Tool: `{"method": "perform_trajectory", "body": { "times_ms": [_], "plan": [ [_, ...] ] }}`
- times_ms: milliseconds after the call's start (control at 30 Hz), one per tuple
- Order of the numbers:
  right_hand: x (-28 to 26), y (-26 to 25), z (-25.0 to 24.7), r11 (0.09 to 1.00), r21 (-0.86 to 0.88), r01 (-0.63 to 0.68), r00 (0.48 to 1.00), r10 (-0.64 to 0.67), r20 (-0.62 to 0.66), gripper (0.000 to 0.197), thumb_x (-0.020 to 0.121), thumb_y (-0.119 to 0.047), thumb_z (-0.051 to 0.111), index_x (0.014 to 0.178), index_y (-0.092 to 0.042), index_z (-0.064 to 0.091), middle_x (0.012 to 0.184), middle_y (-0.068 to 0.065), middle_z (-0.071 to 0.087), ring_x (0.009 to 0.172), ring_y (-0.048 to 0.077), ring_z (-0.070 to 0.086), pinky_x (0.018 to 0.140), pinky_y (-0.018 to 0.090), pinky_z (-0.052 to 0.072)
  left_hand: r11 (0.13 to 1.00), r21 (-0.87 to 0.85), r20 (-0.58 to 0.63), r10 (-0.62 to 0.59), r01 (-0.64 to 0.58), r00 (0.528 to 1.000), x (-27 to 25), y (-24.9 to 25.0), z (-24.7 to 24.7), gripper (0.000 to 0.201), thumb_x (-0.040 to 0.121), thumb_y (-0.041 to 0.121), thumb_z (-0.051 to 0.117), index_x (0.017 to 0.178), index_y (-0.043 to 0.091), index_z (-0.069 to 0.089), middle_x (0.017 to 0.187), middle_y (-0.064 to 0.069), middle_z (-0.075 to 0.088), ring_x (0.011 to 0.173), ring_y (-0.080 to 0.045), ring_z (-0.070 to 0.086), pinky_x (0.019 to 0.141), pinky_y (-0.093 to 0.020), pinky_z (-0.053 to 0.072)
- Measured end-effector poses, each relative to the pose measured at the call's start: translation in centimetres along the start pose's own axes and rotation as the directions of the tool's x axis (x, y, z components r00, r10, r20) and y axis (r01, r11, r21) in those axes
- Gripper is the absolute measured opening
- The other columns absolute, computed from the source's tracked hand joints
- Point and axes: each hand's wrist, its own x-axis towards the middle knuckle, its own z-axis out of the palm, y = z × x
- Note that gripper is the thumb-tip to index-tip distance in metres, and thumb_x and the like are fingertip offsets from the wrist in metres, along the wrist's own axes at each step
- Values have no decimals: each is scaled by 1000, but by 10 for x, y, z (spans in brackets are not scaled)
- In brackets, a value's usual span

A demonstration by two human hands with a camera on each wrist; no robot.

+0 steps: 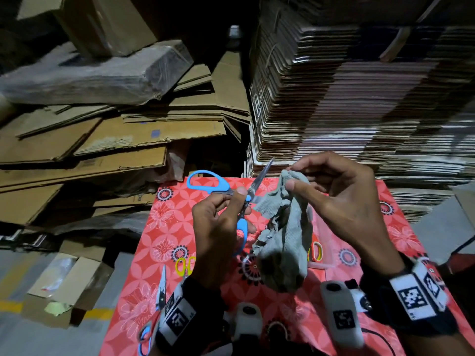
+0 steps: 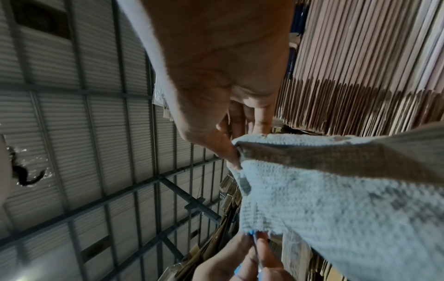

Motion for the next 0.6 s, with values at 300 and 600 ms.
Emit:
{"method": "perform_trajectory", "body": {
  "times_ms": [300, 600],
  "plan": [
    [-2, 3, 18, 914, -346, 211, 959, -263, -109, 18, 86, -10, 85, 103, -15, 81, 98, -8, 77, 89, 6, 73, 79, 28, 58, 998, 41, 25, 45, -46, 999, -3, 9, 0, 33, 101, 14, 64, 73, -3, 63, 51, -2, 58, 39, -20, 61, 35, -17, 31],
    [-8, 2, 25, 816, -492, 304, 914, -396, -92, 12, 88, -5, 81, 99, -8, 82, 91, 4, 72, 83, 6, 65, 79, 10, 43, 998, 19, 13, 52, -52, 999, -8, 18, 4, 37, 100, 15, 65, 78, -15, 62, 50, -15, 58, 40, -51, 49, 34, -14, 31]
  ]
}}
